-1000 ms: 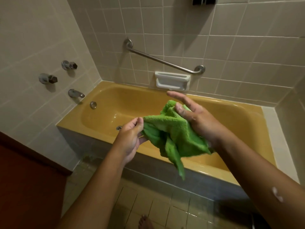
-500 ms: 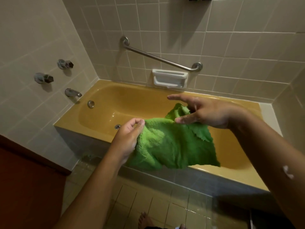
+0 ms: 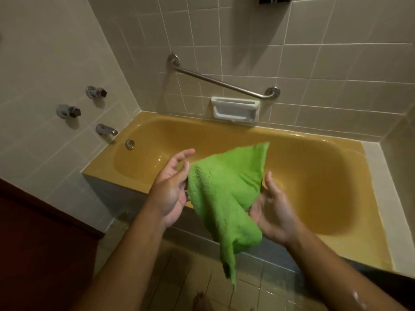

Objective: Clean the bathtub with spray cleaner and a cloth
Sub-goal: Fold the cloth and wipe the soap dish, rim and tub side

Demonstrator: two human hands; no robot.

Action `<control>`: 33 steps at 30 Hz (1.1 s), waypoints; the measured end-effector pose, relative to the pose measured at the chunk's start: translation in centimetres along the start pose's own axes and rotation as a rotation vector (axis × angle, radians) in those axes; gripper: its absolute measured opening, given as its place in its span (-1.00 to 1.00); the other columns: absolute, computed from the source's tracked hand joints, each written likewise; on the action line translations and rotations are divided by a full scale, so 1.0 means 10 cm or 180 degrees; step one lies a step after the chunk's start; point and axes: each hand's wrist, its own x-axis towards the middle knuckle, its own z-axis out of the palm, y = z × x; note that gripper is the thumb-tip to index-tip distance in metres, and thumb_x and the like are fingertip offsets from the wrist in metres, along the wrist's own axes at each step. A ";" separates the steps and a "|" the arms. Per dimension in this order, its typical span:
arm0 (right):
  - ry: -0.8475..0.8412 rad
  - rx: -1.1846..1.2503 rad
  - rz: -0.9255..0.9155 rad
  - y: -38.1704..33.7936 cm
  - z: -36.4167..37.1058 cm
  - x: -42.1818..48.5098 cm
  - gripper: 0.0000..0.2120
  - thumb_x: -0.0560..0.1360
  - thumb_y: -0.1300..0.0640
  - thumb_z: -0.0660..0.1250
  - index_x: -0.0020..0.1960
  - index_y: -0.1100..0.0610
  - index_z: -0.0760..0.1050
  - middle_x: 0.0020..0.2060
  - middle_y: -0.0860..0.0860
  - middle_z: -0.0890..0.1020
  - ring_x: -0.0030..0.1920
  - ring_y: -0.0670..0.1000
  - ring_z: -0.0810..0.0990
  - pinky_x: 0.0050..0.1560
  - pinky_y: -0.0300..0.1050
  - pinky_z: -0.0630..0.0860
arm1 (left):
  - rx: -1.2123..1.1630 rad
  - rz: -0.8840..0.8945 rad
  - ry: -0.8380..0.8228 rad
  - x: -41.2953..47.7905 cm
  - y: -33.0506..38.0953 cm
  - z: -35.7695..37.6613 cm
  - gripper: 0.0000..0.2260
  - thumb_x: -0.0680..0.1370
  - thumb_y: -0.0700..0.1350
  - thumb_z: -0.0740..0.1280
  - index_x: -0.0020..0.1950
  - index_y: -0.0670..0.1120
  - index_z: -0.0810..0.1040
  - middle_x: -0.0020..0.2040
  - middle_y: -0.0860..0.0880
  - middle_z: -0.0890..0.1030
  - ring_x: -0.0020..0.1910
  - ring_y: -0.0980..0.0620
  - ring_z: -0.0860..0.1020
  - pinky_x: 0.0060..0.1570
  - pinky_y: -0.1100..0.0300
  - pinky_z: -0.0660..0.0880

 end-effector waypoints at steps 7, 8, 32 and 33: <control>0.0955 -0.1294 -0.0633 -0.08 -0.08 -0.06 -0.37 0.59 0.23 0.40 0.55 -0.14 0.28 -0.01 0.13 0.70 -0.09 0.08 0.73 -0.01 0.08 0.68 | 0.0638 -0.0389 0.0623 0.03 -0.18 -0.13 -0.74 0.71 -0.22 0.23 0.11 0.05 0.68 -0.13 -0.05 0.66 -0.11 -0.07 0.54 -0.13 0.02 0.50; 0.0903 -0.1029 -0.0675 -0.12 -0.07 -0.08 -0.41 0.60 0.19 0.39 0.54 -0.14 0.29 -0.04 0.09 0.72 -0.14 0.02 0.73 -0.08 0.00 0.69 | 0.0530 -0.0399 0.0628 0.04 -0.17 -0.12 -0.75 0.71 -0.21 0.22 0.12 0.04 0.67 -0.09 -0.07 0.67 -0.09 -0.09 0.56 -0.10 -0.01 0.52; 0.0501 -0.4698 -0.0648 -0.85 0.52 0.02 -0.67 0.53 0.07 0.52 0.28 -0.02 0.63 0.21 0.01 0.65 0.19 0.01 0.60 0.25 -0.02 0.56 | 0.3937 -0.0706 -0.0452 0.42 0.56 0.01 -0.67 0.50 -0.22 0.54 0.14 0.12 0.58 0.13 -0.04 0.61 0.05 -0.12 0.63 0.13 -0.17 0.60; 0.0452 -0.4996 -0.0616 -0.87 0.56 0.02 -0.68 0.56 0.03 0.48 0.30 0.00 0.63 0.16 0.00 0.67 0.14 0.00 0.61 0.18 -0.04 0.58 | 0.4302 -0.0574 -0.0475 0.44 0.54 0.02 -0.74 0.55 -0.22 0.49 0.11 0.10 0.58 0.12 -0.03 0.60 0.02 -0.10 0.62 0.09 -0.14 0.60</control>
